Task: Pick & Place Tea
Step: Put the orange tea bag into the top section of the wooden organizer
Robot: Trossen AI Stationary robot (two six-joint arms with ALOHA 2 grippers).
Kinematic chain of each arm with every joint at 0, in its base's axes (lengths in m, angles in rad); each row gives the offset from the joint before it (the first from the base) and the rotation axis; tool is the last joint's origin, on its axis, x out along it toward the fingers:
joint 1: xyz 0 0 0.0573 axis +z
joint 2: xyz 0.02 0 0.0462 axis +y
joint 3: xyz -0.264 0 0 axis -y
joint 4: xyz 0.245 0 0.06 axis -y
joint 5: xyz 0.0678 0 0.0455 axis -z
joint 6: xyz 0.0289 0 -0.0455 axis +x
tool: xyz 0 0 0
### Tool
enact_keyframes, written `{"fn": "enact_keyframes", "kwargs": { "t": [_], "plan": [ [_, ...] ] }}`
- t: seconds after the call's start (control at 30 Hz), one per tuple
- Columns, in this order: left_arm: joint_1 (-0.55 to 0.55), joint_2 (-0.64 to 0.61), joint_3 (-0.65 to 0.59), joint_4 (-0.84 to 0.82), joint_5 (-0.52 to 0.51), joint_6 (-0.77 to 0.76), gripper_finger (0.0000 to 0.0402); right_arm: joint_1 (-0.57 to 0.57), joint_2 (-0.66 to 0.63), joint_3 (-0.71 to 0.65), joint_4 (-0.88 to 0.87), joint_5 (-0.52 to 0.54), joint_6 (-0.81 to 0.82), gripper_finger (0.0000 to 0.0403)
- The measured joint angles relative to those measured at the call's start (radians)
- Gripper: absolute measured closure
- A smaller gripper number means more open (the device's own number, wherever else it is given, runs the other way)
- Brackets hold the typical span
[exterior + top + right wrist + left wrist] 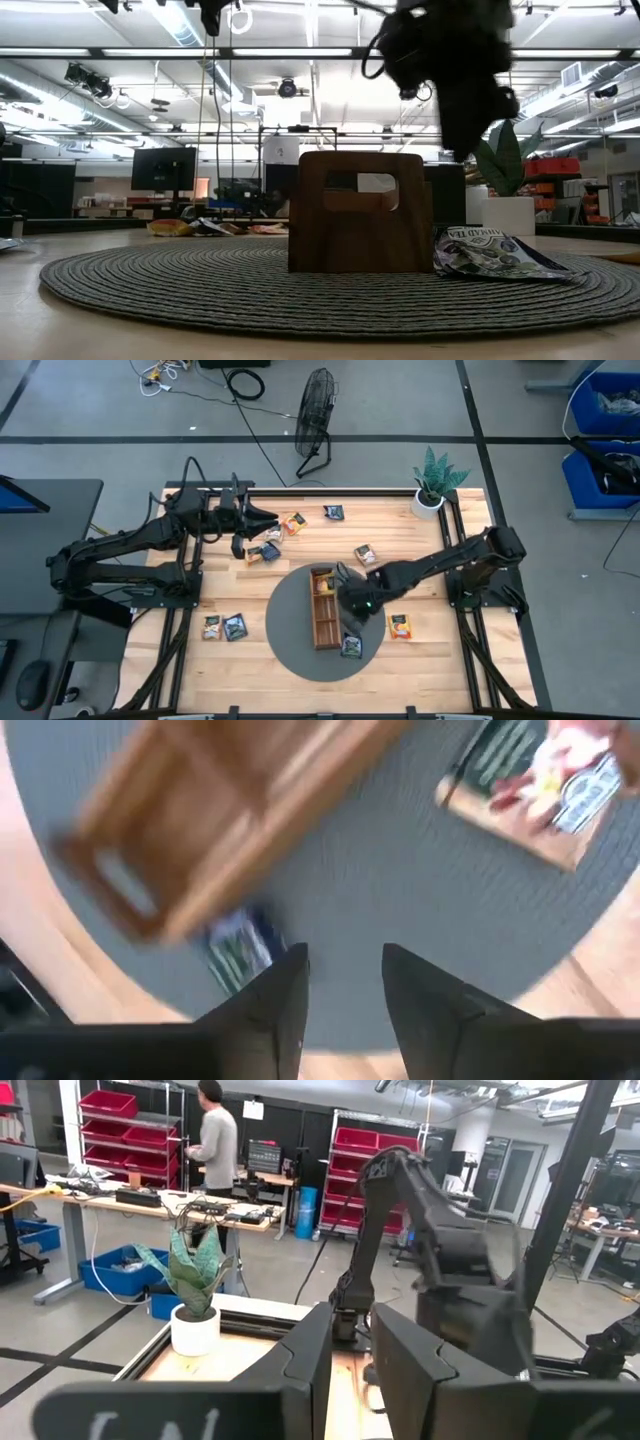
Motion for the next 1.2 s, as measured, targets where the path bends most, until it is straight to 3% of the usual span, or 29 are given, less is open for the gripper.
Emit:
{"fn": "enact_keyframes", "kwargs": {
  "t": [0.2, 0.43, 0.6, 0.93, 1.2],
  "plan": [
    [0.000, 0.000, 0.000, -0.014, 0.000, 0.000, 0.0326, 0.129, 0.000, 0.000, -0.072, 0.010, -0.129, 0.0266],
    [0.000, 0.000, 0.000, -0.014, 0.000, 0.000, 0.0326, 0.248, -0.037, -0.002, -0.063, 0.099, 0.080, 0.0280],
    [0.000, 0.000, 0.000, -0.015, 0.000, 0.000, 0.0326, 0.330, -0.108, -0.021, -0.001, 0.285, 0.288, 0.0307],
    [0.000, 0.000, 0.000, -0.011, 0.000, -0.024, 0.0326, 0.489, -0.424, -0.399, 0.300, 0.529, 0.745, 0.0318],
    [0.000, 0.000, 0.000, -0.012, 0.000, -0.066, 0.0326, 0.643, -0.595, -0.668, 0.447, 0.539, 1.111, 0.0294]
  ]
}}
